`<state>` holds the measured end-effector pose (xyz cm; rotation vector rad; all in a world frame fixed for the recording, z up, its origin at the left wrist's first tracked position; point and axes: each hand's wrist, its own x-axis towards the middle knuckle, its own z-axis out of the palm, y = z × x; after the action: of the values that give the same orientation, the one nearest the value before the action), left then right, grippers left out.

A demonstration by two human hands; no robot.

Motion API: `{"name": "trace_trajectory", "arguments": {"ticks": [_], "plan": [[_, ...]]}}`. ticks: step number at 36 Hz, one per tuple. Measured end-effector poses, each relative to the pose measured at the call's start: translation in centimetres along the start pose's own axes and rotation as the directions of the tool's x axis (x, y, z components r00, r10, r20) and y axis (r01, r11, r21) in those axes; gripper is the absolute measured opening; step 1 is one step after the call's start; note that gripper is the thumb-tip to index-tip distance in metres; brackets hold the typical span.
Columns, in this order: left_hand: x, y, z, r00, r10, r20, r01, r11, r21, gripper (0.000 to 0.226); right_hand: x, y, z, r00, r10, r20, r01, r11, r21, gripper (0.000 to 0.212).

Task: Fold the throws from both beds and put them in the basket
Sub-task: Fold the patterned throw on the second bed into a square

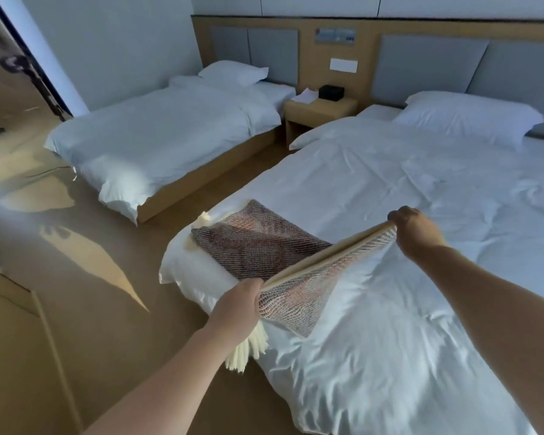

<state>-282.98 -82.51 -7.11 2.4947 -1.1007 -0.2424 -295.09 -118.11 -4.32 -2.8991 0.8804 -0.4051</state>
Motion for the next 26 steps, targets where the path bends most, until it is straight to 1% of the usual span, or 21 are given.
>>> {"name": "trace_trajectory", "arguments": {"ticks": [6,13,21,26], "plan": [[3.0,-2.8,-1.2,1.000,0.004,-0.019,-0.002,0.995,0.100,0.020,3.2,-2.5,1.2,0.999,-0.025,-0.022,0.026,0.999,0.024,0.030],[8.0,-5.1,-2.8,0.995,-0.053,-0.079,0.068,0.977,0.204,0.012,9.4,-5.0,2.8,0.999,-0.048,0.011,0.048,0.999,0.012,0.031],[12.9,-8.2,-4.8,0.981,-0.161,-0.112,0.184,0.953,0.241,0.016,17.1,-8.6,4.5,0.989,-0.148,0.011,0.148,0.988,0.047,0.027],[15.0,-11.2,-5.1,0.971,-0.212,-0.107,0.232,0.946,0.226,0.020,20.6,-10.6,6.2,0.979,-0.205,0.019,0.203,0.977,0.070,0.023]]}}
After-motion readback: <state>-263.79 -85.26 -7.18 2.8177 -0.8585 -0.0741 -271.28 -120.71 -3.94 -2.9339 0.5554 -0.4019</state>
